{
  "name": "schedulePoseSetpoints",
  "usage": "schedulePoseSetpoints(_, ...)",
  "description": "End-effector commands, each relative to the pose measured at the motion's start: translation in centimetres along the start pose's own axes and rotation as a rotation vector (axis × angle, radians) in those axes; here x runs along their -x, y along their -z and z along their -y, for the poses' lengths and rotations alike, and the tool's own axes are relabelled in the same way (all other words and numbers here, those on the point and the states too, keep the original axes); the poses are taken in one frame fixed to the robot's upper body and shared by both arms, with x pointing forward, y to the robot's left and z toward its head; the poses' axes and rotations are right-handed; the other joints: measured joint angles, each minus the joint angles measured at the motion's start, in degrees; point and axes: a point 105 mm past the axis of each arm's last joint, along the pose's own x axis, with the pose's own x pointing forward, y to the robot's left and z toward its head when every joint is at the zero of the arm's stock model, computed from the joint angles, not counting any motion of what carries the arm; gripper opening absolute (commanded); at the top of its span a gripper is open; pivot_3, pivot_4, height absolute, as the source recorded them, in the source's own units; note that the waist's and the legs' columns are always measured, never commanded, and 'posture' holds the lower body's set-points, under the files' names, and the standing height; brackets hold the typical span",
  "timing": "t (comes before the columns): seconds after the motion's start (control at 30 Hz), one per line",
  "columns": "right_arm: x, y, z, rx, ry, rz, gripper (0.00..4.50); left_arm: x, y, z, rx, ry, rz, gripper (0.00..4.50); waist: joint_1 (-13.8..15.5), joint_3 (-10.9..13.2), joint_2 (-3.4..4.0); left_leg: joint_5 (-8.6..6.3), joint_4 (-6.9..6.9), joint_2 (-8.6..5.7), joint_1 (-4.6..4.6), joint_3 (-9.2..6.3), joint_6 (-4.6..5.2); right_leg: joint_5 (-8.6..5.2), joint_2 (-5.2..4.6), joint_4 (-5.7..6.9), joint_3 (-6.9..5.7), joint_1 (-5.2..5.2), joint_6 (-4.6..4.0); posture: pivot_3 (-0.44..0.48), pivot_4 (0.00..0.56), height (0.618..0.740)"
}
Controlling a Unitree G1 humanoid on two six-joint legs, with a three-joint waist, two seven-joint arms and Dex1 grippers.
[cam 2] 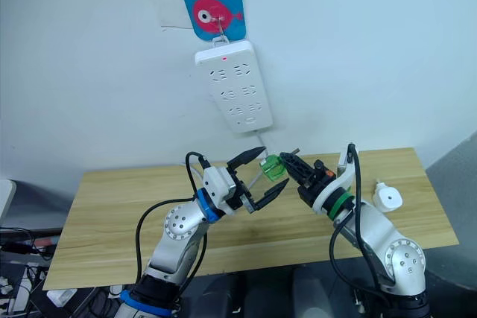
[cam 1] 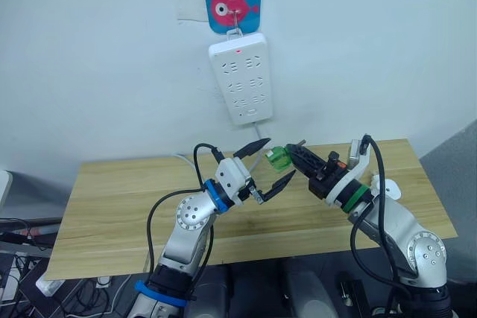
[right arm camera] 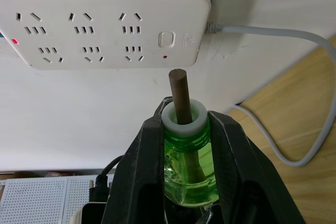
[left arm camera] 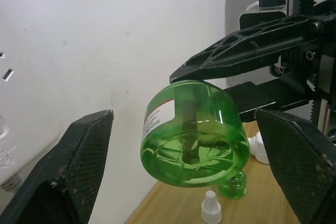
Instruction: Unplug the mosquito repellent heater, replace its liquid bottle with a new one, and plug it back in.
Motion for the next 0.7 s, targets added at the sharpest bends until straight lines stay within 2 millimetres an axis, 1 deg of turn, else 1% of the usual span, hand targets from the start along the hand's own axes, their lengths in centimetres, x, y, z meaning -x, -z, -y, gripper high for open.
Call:
schedulePoseSetpoints(0.03, 0.29, 0.15, -1.43, 0.009, -0.057, -0.004, 0.82, -0.45, -0.75, 0.24, -0.018, 0.014, 0.038, 4.50, 0.00, 0.00, 0.00, 0.00, 0.00, 0.00, 0.00, 0.00, 0.00, 0.00, 0.00, 0.00, 0.00, 0.00, 0.00, -0.146, 0.247, 0.740)
schedulePoseSetpoints(0.07, 0.28, 0.16, -1.45, 0.007, -0.058, -0.004, 0.82, -0.45, -0.77, 0.28, -0.016, 0.015, 0.042, 4.50, 0.00, 0.00, 0.00, 0.00, 0.00, 0.00, 0.00, 0.00, 0.00, 0.00, 0.00, 0.00, 0.00, 0.00, 0.00, -0.146, 0.247, 0.740)
schedulePoseSetpoints(0.1, 0.28, 0.20, -1.49, 0.008, -0.060, -0.006, 0.82, -0.46, -0.83, 0.30, -0.011, 0.014, 0.047, 4.11, 0.00, 0.00, 0.00, 0.00, 0.00, 0.00, 0.00, 0.00, 0.00, 0.00, 0.00, 0.00, 0.00, 0.00, 0.00, -0.146, 0.247, 0.740)
schedulePoseSetpoints(0.17, 0.27, 0.23, -1.53, 0.003, -0.063, -0.005, 0.82, -0.46, -0.90, 0.33, -0.008, 0.013, 0.052, 3.64, 0.00, 0.00, 0.00, 0.00, 0.00, 0.00, 0.00, 0.00, 0.00, 0.00, 0.00, 0.00, 0.00, 0.00, 0.00, -0.150, 0.243, 0.740)
schedulePoseSetpoints(0.23, 0.28, 0.34, -1.59, 0.002, -0.066, -0.007, 0.82, -0.47, -0.96, 0.34, -0.009, 0.012, 0.056, 2.94, -0.01, 0.00, 0.00, 0.00, 0.00, 0.00, 0.00, 0.00, 0.00, 0.00, 0.00, 0.00, 0.00, 0.00, 0.00, -0.150, 0.243, 0.740)
schedulePoseSetpoints(0.3, 0.28, 0.42, -1.62, 0.000, -0.067, -0.008, 0.82, -0.51, -1.05, 0.29, -0.011, 0.010, 0.061, 2.33, -0.01, 0.00, 0.00, 0.00, 0.00, 0.00, 0.00, 0.00, 0.00, 0.00, 0.00, 0.00, 0.00, 0.00, 0.00, -0.152, 0.241, 0.740)
schedulePoseSetpoints(0.33, 0.30, 0.46, -1.60, 0.001, -0.066, -0.009, 0.82, -0.53, -1.06, 0.27, -0.011, 0.009, 0.062, 2.23, -0.01, 0.00, 0.00, 0.00, 0.00, 0.00, 0.00, 0.00, 0.00, 0.00, 0.00, 0.00, 0.00, 0.00, 0.00, -0.151, 0.242, 0.740)
schedulePoseSetpoints(0.5, 0.34, 0.38, -1.26, 0.001, -0.054, -0.005, 0.82, -0.67, -1.11, 0.13, -0.017, 0.009, 0.065, 2.23, 0.00, 0.00, 0.00, 0.00, 0.00, 0.00, 0.00, 0.00, 0.00, 0.00, 0.00, 0.00, 0.00, 0.00, 0.00, -0.148, 0.243, 0.740)
schedulePoseSetpoints(0.63, 0.13, 0.27, -1.14, 0.003, -0.053, -0.004, 0.82, -0.92, -0.96, -0.03, -0.027, 0.013, 0.056, 2.23, 0.00, 0.00, 0.00, 0.00, 0.00, 0.00, 0.00, 0.00, 0.00, 0.00, 0.00, 0.00, 0.00, 0.00, 0.00, -0.148, 0.256, 0.740)
schedulePoseSetpoints(0.7, 0.12, 0.30, -1.10, 0.003, -0.052, -0.006, 0.82, -1.02, -0.97, -0.02, -0.033, 0.013, 0.055, 2.23, 0.00, 0.00, 0.00, 0.00, 0.00, 0.00, 0.00, 0.01, 0.01, 0.00, 0.00, 0.00, 0.00, 0.00, 0.00, -0.143, 0.248, 0.740)
